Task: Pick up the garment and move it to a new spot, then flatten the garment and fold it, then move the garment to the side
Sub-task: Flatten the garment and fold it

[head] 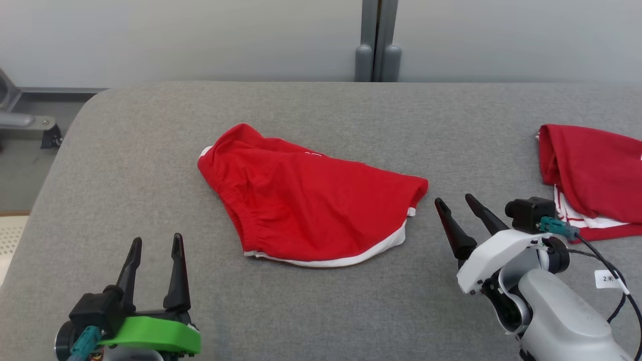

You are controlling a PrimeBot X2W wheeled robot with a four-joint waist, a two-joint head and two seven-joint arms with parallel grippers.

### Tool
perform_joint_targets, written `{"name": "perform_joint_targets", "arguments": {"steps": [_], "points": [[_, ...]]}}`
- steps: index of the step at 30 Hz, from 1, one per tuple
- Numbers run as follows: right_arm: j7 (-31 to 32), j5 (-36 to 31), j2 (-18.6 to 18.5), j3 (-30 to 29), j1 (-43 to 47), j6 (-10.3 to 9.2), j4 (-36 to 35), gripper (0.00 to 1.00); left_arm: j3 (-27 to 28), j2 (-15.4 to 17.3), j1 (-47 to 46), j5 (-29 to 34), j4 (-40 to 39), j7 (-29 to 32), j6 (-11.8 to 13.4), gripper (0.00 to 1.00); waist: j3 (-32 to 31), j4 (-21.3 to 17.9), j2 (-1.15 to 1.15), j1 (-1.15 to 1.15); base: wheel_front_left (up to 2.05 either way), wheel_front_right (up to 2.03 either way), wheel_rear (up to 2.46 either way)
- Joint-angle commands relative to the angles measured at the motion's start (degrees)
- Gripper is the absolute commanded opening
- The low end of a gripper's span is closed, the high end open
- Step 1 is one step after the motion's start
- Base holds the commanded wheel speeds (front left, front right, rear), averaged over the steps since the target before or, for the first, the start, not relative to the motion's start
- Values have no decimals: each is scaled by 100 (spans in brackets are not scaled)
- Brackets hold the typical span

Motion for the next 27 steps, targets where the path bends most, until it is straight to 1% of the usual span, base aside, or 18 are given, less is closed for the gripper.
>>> {"name": "perform_joint_targets", "arguments": {"steps": [1,6,12,15,21,22,23,24,25,27], "points": [[49,37,-51,111,-150,-5,221,100,3,-26,-110,55,24,2,-41,100,134,253,0,0,0,0,0],[135,280,-86,400,-661,-5,1098,100,7,-115,-236,80,101,2,-101,100,274,639,0,0,0,0,0],[346,628,-72,676,-958,-5,1947,100,-9,-160,-323,69,181,2,-146,100,406,1008,0,0,0,0,0],[382,841,-32,754,-1057,-5,2167,100,45,-175,-354,45,190,2,-165,100,443,1091,0,0,0,0,0],[385,1140,-87,987,-1170,-5,2489,100,25,-195,-342,32,236,2,-189,100,499,1181,0,0,0,0,0],[395,1194,-89,1026,-1181,-5,2541,97,20,-195,-354,26,246,2,-184,100,507,1188,0,0,0,0,0],[450,1251,-92,1063,-1182,-6,2593,69,17,-198,-366,27,253,2,-183,100,515,1193,0,0,0,0,0],[512,1298,-108,1136,-1169,-6,2657,5,11,-199,-384,24,266,2,-186,100,524,1200,0,0,0,0,0],[544,1329,-108,1165,-1158,-6,2682,0,10,-200,-389,20,272,2,-187,100,525,1204,0,0,0,0,0],[608,1421,-120,1267,-1121,-5,2699,0,14,-201,-384,10,293,2,-190,100,529,1207,0,0,0,0,0]]}}
